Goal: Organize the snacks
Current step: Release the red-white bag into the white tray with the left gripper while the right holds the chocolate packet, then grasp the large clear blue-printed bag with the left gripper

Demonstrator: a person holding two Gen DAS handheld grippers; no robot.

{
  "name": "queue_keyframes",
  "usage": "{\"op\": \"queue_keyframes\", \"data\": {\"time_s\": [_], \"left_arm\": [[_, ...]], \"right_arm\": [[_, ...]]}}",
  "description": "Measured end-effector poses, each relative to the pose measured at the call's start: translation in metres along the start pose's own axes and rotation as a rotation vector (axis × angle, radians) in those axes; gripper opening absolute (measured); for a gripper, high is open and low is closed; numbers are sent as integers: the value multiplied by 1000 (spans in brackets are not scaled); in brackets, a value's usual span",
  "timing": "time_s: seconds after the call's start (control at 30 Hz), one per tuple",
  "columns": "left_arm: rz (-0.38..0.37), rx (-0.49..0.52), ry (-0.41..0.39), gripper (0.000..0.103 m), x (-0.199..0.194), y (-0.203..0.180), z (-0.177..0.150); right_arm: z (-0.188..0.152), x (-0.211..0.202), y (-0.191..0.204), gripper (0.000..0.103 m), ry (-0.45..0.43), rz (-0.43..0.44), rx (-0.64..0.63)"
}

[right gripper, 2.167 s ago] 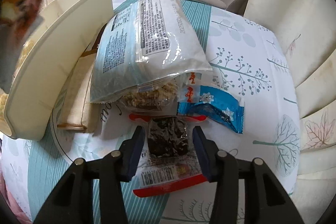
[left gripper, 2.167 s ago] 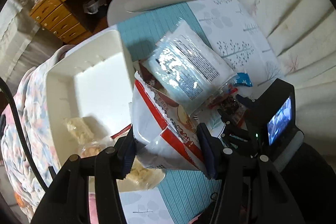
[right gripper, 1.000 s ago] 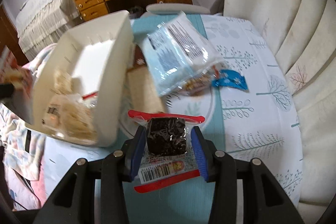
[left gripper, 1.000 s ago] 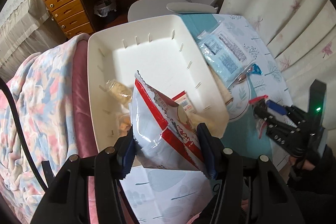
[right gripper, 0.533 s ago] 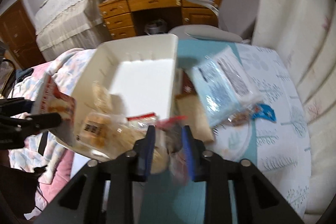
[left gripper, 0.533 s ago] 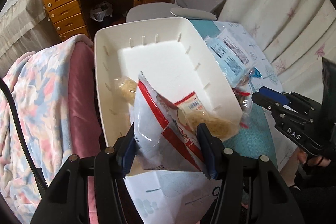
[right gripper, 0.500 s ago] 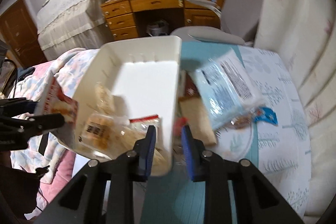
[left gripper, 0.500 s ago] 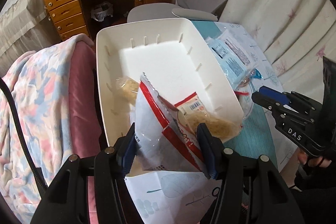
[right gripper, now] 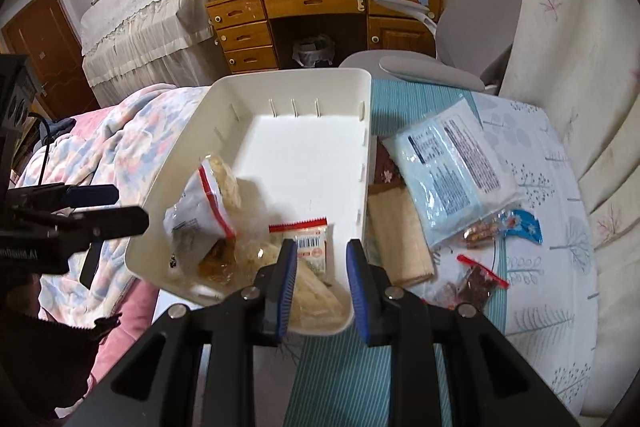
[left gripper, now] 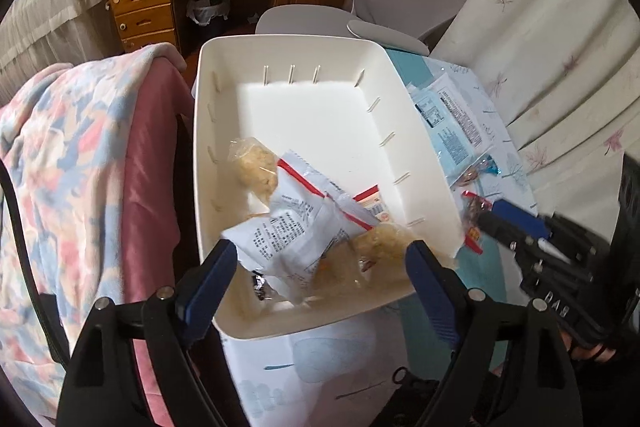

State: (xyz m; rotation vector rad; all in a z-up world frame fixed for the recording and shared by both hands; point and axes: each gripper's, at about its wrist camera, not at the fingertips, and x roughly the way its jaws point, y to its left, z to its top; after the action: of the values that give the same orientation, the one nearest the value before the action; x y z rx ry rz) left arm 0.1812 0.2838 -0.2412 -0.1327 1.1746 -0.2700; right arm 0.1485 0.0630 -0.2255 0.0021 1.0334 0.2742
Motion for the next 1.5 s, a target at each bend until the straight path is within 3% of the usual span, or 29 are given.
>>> {"op": "queue_keyframes", "data": {"time_s": [0.4,0.7,0.8,1.03,1.17,1.27,1.5], "left_arm": [[-55,-81,0,85,3,-56,3],[-71,-147,-39,85,8,-111,25],[-71,-179,-14,85,16,-126,36],[-20,-196,59,86,37,-161,65],[-6,-237,112,92,56,-177,83],[3,-277,144,93,72,-186,96],[-7,-392,227,99,114,-197,121]], "right_arm": [[-22,-20,-53,26,67,20,124],[-29,-14,-112,26,164,60,250],[-32,-6,-125,26,197,69,277],[-40,20,-158,39,289,84,348],[-43,36,-174,41,337,100,413],[-44,50,-185,52,361,103,461],[-39,77,-196,53,397,57,503]]}}
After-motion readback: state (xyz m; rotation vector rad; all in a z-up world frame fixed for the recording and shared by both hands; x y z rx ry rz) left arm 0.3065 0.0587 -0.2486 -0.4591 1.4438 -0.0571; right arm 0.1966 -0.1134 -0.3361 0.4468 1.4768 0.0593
